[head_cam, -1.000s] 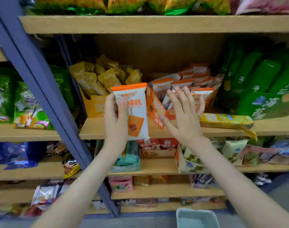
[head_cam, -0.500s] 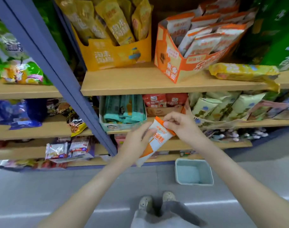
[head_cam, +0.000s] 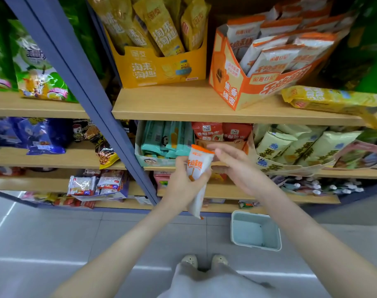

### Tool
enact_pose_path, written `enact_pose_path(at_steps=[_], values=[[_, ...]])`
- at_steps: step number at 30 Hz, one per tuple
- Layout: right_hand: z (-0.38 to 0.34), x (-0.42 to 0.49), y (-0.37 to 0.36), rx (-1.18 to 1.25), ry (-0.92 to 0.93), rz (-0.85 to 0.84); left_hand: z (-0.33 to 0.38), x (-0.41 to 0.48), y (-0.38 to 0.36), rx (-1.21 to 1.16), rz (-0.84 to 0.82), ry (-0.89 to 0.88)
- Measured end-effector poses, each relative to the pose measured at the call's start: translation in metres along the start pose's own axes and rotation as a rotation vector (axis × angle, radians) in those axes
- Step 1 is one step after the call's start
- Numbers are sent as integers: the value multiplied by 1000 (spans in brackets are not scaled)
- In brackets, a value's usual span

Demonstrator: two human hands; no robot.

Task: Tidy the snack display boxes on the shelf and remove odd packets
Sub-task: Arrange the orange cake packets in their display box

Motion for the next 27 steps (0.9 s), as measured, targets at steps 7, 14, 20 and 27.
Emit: enact_pose_path(at_steps=[7,14,20,27], values=[[29,-9,-27,-258,-318,-370,-5,3,11,-943,225,278],[25,0,-29,-52,-143,-226,-12,-1,16,-1243,232,364],[28,-2,-25,40,-80,-173,-27,1,11,-1272,182,390],[29,-4,-15,49,-144,-203,-24,-4,21,-1053,-12,193]])
Point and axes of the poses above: each hand's wrist, its own x-axis towards the middle knuckle, its own y-axis out of the back of the hand, z = x × y, the point moved 3 cm from there along x, towards the middle knuckle, and after that the axes turned 9 degrees about x, right-handed, at the moved point
